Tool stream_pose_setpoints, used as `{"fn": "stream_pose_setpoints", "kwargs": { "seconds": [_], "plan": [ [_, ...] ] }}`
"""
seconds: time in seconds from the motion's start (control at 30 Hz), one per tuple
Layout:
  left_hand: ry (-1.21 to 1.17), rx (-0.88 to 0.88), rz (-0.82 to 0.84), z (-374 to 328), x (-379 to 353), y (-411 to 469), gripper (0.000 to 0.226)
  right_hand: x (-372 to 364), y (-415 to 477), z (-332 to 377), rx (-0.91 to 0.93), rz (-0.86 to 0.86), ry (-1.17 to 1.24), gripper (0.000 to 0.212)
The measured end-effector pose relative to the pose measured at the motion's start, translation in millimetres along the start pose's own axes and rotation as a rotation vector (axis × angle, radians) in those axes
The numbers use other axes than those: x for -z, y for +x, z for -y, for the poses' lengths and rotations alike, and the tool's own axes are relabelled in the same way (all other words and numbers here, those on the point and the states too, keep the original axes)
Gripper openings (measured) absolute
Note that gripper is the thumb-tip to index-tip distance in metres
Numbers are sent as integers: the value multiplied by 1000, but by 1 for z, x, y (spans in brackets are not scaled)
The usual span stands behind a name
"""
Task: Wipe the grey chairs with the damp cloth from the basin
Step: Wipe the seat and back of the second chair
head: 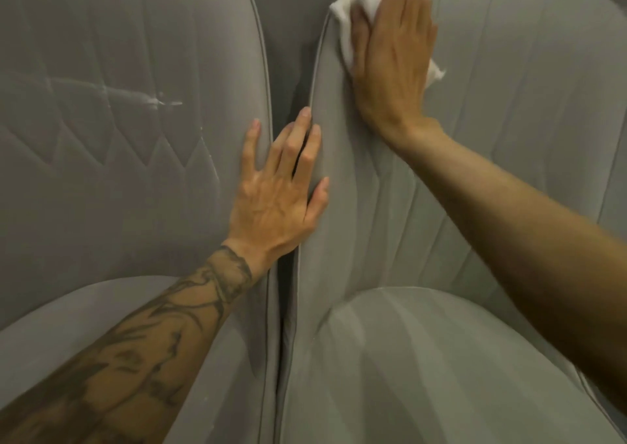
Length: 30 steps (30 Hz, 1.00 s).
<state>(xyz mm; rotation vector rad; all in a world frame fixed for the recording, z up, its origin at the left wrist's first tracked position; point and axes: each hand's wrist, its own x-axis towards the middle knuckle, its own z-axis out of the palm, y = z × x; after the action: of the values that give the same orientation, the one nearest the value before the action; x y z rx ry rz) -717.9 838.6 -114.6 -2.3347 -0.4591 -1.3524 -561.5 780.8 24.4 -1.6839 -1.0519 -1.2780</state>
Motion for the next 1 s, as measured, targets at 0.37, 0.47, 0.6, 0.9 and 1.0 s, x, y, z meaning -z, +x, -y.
{"fn": "stream_pose_setpoints", "kwargs": {
  "seconds": [0.37,0.47,0.6,0.9,1.0],
  "plan": [
    [-218,10,316,-2,65,-40,62,57,-119,54,21,417,79,23],
    [-213,-19,427,-4,100,-79,50,84,-154,71,83,610,93,25],
    [-224,-5,568,5,150,-123,47,116,-187,99,-21,844,181,29],
    [-213,215,733,59,223,-167,45,161,-209,170,-198,912,180,26],
    [-211,261,832,97,225,-202,47,155,-240,191,-230,983,93,29]
  ]
}}
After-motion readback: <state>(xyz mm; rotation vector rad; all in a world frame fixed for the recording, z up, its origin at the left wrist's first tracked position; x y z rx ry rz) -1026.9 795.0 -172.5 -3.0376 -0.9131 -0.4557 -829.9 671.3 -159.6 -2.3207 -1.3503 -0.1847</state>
